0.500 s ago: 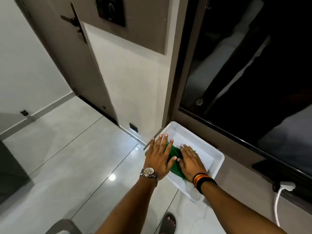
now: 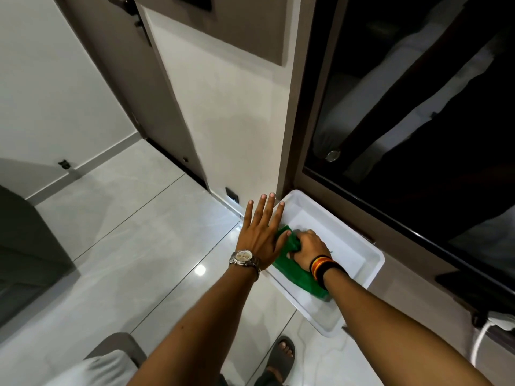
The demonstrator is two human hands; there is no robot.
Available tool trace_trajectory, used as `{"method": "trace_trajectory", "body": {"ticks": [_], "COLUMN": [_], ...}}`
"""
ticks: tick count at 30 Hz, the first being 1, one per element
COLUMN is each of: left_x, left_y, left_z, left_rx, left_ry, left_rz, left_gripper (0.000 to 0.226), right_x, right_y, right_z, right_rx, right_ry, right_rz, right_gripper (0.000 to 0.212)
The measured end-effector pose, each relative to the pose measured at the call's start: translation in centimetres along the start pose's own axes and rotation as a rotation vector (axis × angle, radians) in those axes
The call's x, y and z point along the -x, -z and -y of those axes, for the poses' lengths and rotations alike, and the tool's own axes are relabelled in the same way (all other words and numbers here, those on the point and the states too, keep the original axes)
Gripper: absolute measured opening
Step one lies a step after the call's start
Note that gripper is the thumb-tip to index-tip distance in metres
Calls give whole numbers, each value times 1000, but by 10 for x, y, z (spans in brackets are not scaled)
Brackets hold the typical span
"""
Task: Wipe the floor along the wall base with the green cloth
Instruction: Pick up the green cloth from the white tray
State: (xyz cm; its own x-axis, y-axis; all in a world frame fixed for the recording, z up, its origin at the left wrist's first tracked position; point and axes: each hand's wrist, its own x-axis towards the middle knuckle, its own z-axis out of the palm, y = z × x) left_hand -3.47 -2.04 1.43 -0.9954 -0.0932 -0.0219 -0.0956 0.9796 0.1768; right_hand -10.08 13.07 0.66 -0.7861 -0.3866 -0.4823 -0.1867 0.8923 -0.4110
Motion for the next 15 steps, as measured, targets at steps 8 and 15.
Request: {"method": "trace_trajectory", "body": {"ticks": [8,15], "left_x": [-16,-24], "left_y": [33,52], "left_z": [36,138], "left_rx": [17,78], "left_ry": [49,212], "left_rz": [-80,-196], "left_gripper": [75,78], "right_x": [1,-25], "right_y": [34,56], "right_z": [25,139], "right_rx": [-311,-371], "right_ry": [-104,63], "right_rz": [22,-90], "right_gripper": [36,25]}}
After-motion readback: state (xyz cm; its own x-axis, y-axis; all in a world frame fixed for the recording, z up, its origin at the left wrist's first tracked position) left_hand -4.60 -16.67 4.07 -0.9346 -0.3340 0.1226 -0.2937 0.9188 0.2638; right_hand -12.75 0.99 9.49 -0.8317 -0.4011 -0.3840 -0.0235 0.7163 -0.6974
